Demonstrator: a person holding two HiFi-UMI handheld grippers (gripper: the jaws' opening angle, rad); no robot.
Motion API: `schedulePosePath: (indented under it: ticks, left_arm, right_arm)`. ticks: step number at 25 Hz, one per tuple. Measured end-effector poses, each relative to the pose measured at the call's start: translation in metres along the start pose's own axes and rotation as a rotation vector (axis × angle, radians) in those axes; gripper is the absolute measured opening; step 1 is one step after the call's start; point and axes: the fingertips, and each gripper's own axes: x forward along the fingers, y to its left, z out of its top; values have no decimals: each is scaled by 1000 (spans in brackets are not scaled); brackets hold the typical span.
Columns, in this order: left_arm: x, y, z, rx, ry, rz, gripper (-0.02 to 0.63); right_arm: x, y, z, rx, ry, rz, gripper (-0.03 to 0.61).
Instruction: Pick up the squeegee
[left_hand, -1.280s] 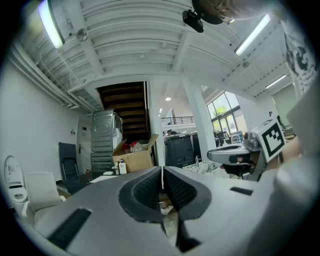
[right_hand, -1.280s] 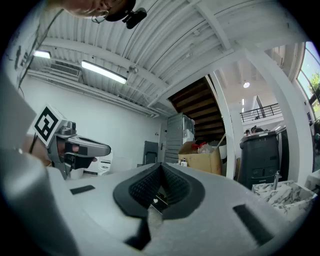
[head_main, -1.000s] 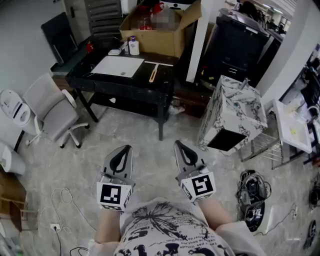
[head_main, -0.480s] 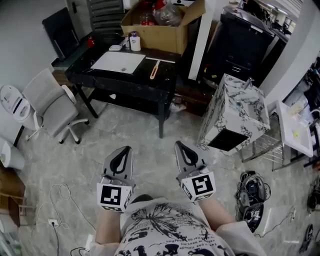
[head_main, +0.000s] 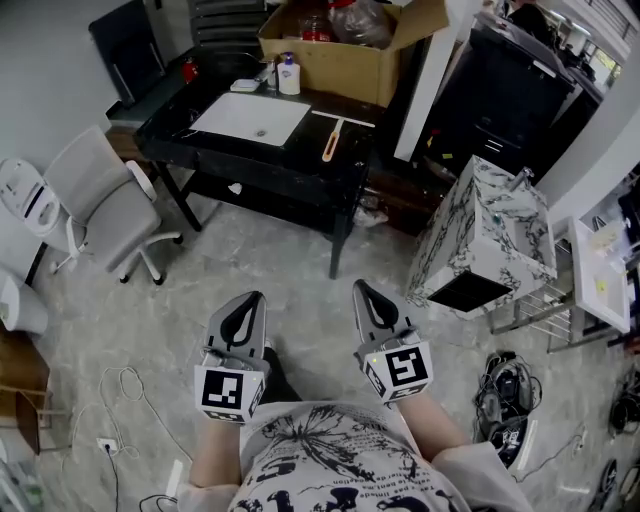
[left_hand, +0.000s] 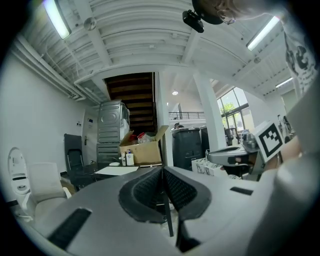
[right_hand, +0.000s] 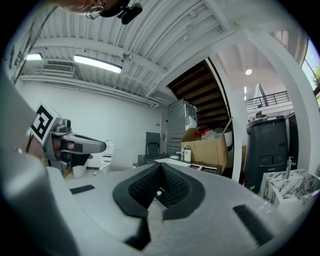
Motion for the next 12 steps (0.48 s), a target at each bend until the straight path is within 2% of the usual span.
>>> schedulePosePath:
  ticks: [8,12]
  left_arm:
    - [78,122,-2,-7,-19,-67,12]
    - [120,185,-7,-1,-19,-125,12]
  right_arm:
    - [131,5,-3,11,33,-101,-8]
    - [198,8,5,7,37,-160,-8]
